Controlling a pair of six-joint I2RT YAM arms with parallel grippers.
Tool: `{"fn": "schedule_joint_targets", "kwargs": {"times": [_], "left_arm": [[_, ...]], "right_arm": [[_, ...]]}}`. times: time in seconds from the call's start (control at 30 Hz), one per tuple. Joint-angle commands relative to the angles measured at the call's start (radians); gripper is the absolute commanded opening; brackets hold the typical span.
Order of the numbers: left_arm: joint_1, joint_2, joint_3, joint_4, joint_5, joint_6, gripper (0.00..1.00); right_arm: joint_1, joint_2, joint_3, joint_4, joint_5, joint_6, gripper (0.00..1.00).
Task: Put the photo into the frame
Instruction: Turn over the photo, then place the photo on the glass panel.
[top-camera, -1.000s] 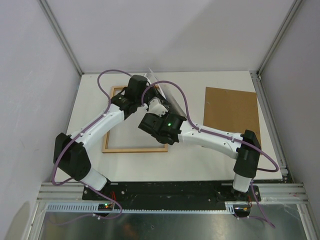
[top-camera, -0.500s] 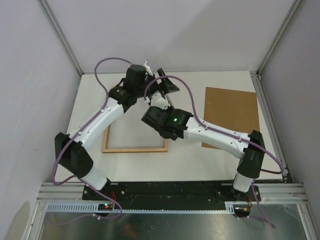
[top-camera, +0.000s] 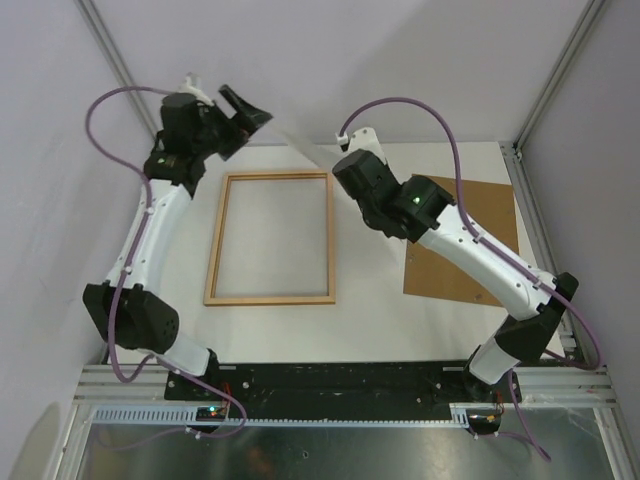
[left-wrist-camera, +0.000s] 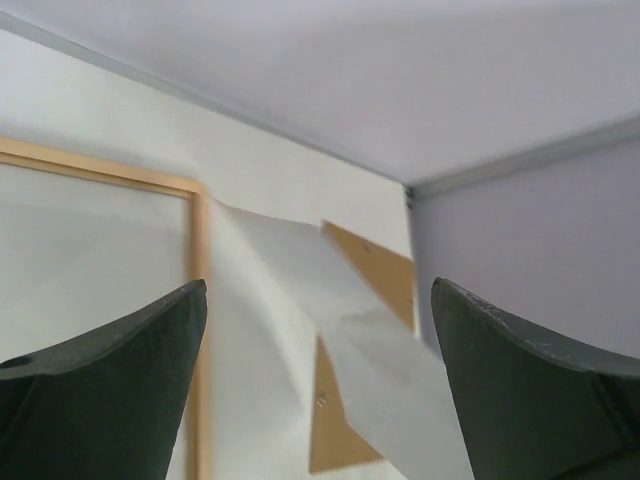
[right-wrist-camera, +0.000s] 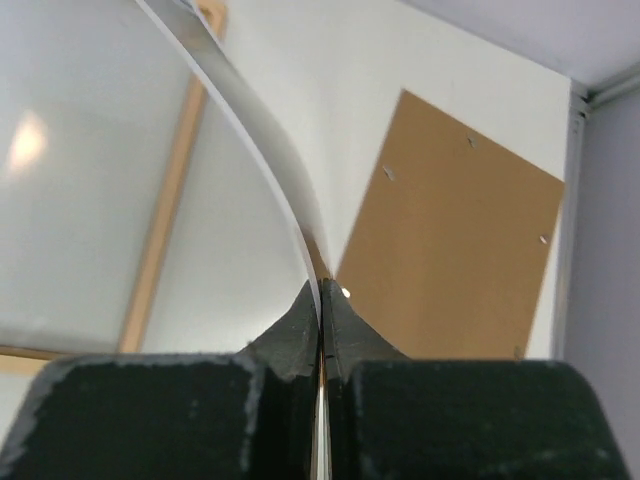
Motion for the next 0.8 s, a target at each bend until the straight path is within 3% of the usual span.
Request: {"fn": "schedule_joint_targets", "kwargs": {"times": [0.0, 0.2, 0.3, 0.6, 0.77], "left_arm": [[0.157, -0.067, -0.078, -0.005, -0.116, 0.036, 0.95], [0.368, 0.001, -0.274, -0.005, -0.198, 0.024, 0.78], [0.427, 0.057, -0.333, -0.005, -0.228, 0.032, 0.67], [0.470, 0.194, -0.381, -0.005, -0.288, 0.069, 0.50], [0.471, 0.237, -0.391, -0.006, -0.315, 0.105, 0.47]], "right_arm": [[0.002, 0.010, 0.160, 0.099, -0.083, -0.025, 0.00], [-0.007, 0.004, 0.203, 0.296, -0.322, 0.034, 0.00], [-0.060, -0.007, 0.163, 0.418, -0.501, 0.150, 0.00], [-0.345, -0.062, -0.295, 0.851, -0.973, 0.583, 0.00], [-0.421, -0.054, -0.549, 0.984, -1.086, 0.736, 0.00]]}}
